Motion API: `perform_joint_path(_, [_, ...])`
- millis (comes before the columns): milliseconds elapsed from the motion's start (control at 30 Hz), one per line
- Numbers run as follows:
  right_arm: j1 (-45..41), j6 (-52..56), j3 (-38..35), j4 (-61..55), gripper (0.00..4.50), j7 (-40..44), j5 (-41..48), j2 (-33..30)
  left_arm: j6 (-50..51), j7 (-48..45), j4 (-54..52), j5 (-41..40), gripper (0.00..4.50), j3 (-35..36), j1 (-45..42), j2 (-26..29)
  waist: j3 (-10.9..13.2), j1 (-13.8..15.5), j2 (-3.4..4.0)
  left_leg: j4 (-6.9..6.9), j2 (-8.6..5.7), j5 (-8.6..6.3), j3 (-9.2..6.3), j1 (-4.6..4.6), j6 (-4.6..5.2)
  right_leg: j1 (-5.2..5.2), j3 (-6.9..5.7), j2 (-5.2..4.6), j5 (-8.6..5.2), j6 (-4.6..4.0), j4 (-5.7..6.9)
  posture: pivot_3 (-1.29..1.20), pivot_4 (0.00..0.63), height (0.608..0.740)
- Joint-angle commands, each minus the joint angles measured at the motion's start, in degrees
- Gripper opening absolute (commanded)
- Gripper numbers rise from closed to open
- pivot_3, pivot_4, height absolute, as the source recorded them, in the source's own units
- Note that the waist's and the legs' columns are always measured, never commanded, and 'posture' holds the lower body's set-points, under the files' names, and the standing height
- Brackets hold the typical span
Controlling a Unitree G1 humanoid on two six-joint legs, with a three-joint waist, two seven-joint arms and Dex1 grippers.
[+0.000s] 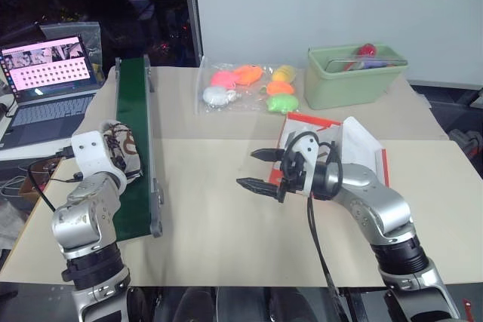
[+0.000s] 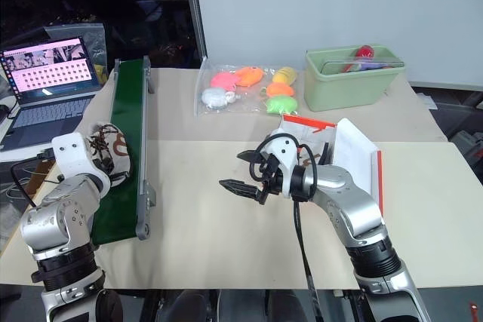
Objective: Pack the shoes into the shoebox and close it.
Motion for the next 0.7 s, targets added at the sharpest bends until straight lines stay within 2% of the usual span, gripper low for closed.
perform_joint_path(33, [-1.3,0.2,-2.0,-1.9,4.50,-0.2,1.7,0.2,1.9,-0.1,2.6,-0.7,0.69,-1.0,0.1,-1.2,0.0,0.0,0.00,0.00,0.00,0.00,0.00,0.00,0.00,0.00,0.00,0.00,0.00,0.00,0.00,0.00,0.150,0.729])
perform_joint_path(100, [-1.3,0.2,-2.1,-1.9,4.50,-0.3,1.6,0.2,1.5,-0.1,2.5,-0.8,0.69,-0.9,0.2,-1.3,0.0,0.0,0.00,0.00,0.00,0.00,0.00,0.00,0.00,0.00,0.00,0.00,0.00,0.00,0.00,0.00,0.150,0.729])
perform_joint_path(233, [-1.4,0.3,-2.3,-1.8,4.50,-0.4,1.6,0.2,0.3,-0.6,1.7,-1.0,0.01,-1.4,0.5,-1.2,0.0,0.0,0.00,0.00,0.00,0.00,0.00,0.00,0.00,0.00,0.00,0.00,0.00,0.01,0.00,0.00,0.150,0.729])
perform_joint_path(467, [-2.1,0.5,-2.2,-1.0,4.50,-0.4,1.3,0.1,-0.9,-0.2,2.0,1.2,0.01,-4.3,1.4,0.7,0.0,0.0,0.00,0.00,0.00,0.00,0.00,0.00,0.00,0.00,0.00,0.00,0.00,0.01,0.00,0.00,0.150,0.729])
perform_joint_path(600, [-4.3,3.4,-3.1,2.1,4.50,-2.9,0.8,0.6,-12.2,1.0,-0.2,9.4,0.01,-13.4,3.7,7.4,0.0,-0.1,0.00,-0.01,0.01,0.00,0.00,0.00,0.00,-0.02,0.01,0.01,-0.01,0.01,0.00,0.00,0.150,0.729])
perform_joint_path(700, [-6.1,5.9,-4.1,4.4,4.50,-5.0,1.1,1.7,-20.7,2.9,-2.7,14.1,0.01,-17.3,3.6,9.7,0.1,-0.2,-0.19,-0.03,0.04,0.05,0.00,-0.17,-0.09,-0.19,0.02,0.05,0.01,-0.02,-0.04,0.00,0.150,0.729])
